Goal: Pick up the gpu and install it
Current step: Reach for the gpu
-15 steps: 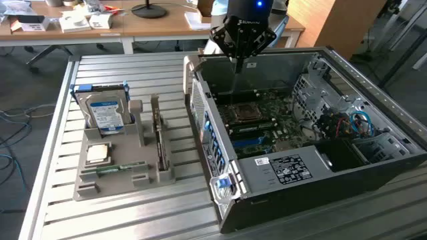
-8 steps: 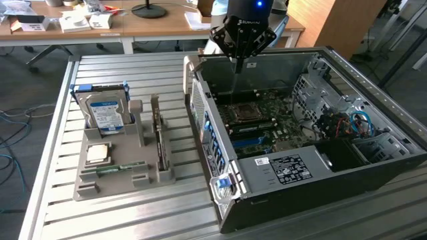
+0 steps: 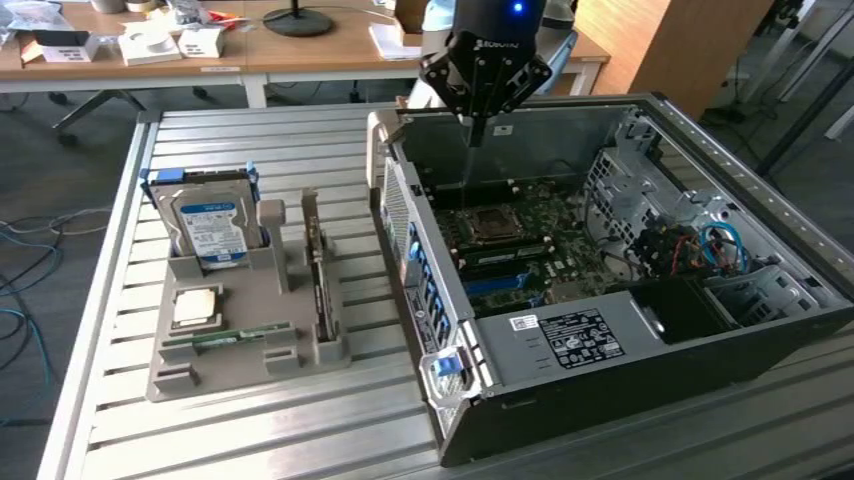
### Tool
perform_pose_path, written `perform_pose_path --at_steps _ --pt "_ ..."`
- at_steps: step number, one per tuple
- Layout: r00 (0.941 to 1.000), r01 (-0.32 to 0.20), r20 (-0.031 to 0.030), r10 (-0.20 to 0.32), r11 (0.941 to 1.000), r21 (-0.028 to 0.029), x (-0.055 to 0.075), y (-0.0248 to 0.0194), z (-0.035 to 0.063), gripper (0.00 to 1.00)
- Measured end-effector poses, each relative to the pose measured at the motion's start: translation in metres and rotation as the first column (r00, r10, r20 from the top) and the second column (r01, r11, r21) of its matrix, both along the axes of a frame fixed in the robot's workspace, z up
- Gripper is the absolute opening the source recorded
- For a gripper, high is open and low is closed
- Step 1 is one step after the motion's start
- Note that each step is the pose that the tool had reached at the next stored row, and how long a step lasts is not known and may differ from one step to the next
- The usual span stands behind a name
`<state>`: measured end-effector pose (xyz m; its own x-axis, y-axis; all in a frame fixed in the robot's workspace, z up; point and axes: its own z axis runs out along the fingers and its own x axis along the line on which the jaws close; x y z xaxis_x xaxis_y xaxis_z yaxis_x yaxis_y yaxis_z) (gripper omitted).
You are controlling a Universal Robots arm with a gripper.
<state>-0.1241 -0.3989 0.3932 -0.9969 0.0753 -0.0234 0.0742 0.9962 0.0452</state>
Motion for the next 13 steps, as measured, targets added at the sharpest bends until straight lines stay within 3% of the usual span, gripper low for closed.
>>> perform_pose_path --at_steps 13 --pt "1.0 0.0 -0.0001 0.0 1.0 -0.0001 -0.028 0.0 -0.0001 0.11"
